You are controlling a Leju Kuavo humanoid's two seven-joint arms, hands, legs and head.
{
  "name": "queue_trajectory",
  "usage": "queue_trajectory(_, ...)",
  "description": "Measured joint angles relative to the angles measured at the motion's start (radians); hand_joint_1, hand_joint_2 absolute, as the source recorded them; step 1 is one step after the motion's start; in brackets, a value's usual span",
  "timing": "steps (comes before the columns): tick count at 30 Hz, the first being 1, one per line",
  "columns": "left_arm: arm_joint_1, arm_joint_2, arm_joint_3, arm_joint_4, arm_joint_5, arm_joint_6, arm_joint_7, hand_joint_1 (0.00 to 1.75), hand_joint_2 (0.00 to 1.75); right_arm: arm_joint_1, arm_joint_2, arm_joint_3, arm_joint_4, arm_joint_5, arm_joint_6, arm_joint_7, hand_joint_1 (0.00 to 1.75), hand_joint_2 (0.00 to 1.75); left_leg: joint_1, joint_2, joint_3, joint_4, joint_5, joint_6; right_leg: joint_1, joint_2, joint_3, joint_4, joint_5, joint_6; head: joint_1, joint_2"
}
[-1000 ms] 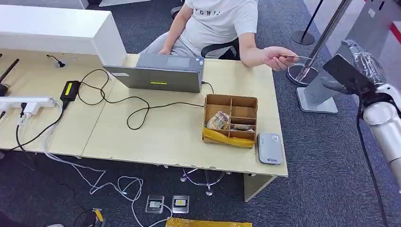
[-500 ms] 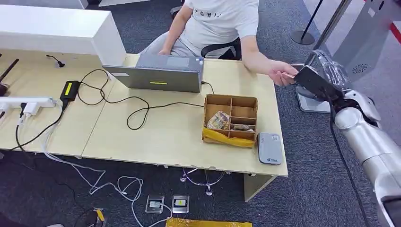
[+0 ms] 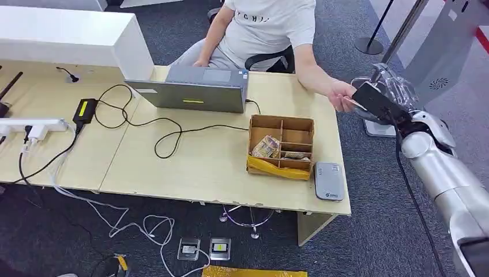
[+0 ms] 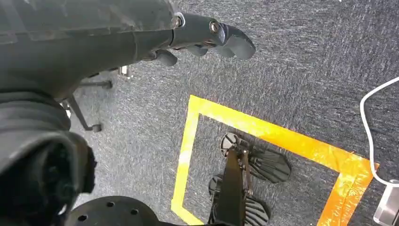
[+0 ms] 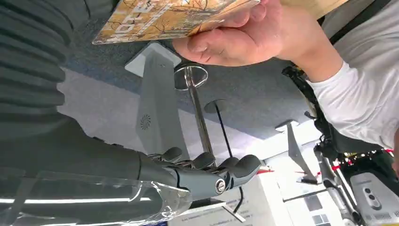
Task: Pass the card to the sensor for recognition and then transmit it.
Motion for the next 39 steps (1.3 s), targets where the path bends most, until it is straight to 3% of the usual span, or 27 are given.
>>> queue_trajectory(1,0.000,0.000,0.000,0.000,0.000,0.000,0.000,0.00,0.00,0.000,0.001,0.001,0.001,0.000,0.000,0.000,0.00,1.75,0.000,0.000,0.000,0.000,0.000,0.000,0.000,0.000,0.000,0.000,0.000,0.000,0.000,0.000)
queue_trajectory(2,0.000,0.000,0.000,0.000,0.000,0.000,0.000,0.00,0.00,0.000,0.002,0.001,0.003,0.000,0.000,0.000,1.75,1.75,0.000,0.000,0.000,0.000,0.000,0.000,0.000,0.000,0.000,0.000,0.000,0.000,0.000,0.000)
queue_trajectory(39,0.006,0.006,-0.017,0.000,-0.001,-0.001,0.000,0.00,0.00,0.021,0.030,0.001,0.004,-0.030,-0.029,0.005,1.75,1.75,0.000,0.000,0.000,0.000,0.000,0.000,0.000,0.000,0.000,0.000,0.000,0.000,0.000,0.000)
